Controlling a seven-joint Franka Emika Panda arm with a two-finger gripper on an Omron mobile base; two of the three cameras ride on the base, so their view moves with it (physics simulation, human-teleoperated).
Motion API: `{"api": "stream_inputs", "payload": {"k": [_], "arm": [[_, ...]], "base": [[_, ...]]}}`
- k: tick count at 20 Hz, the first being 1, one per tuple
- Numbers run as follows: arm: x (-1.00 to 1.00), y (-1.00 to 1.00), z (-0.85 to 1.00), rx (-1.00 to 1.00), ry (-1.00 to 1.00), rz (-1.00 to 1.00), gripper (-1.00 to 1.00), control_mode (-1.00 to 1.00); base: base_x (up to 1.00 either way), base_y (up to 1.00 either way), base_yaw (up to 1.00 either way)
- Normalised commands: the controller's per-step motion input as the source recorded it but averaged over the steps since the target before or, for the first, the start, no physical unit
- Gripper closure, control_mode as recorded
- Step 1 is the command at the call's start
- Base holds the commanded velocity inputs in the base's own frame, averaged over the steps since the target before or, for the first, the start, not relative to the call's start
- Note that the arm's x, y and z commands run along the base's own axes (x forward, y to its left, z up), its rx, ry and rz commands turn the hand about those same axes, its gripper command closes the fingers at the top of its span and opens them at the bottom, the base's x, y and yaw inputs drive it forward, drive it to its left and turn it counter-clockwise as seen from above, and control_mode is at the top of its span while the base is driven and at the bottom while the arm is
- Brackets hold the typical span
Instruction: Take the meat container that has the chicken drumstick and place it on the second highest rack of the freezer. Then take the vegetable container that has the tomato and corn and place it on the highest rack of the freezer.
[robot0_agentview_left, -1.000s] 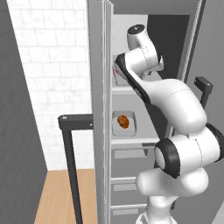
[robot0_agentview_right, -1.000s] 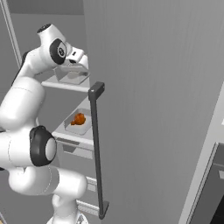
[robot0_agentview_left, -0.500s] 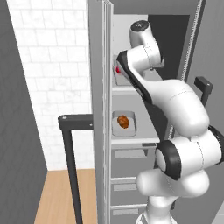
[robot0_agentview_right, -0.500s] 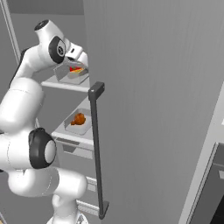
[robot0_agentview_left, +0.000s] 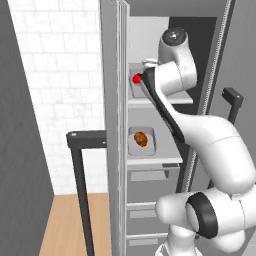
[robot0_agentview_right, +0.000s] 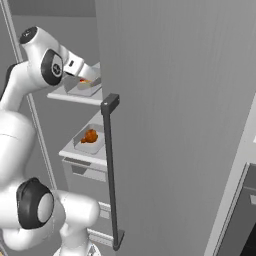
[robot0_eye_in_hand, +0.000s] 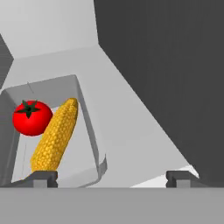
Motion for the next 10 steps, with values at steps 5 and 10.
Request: {"api": "stream_inputs", "payload": {"k": [5, 10], "arm": [[-1.00, 0.00, 0.17, 0.12, 0.00, 0.00, -1.00, -1.00], [-1.00, 0.00, -0.07, 0.04, 0.01, 0.00, -1.00, -1.00]], "base": [[0.00, 0.00, 0.00], [0.00, 0.00, 0.00]]}}
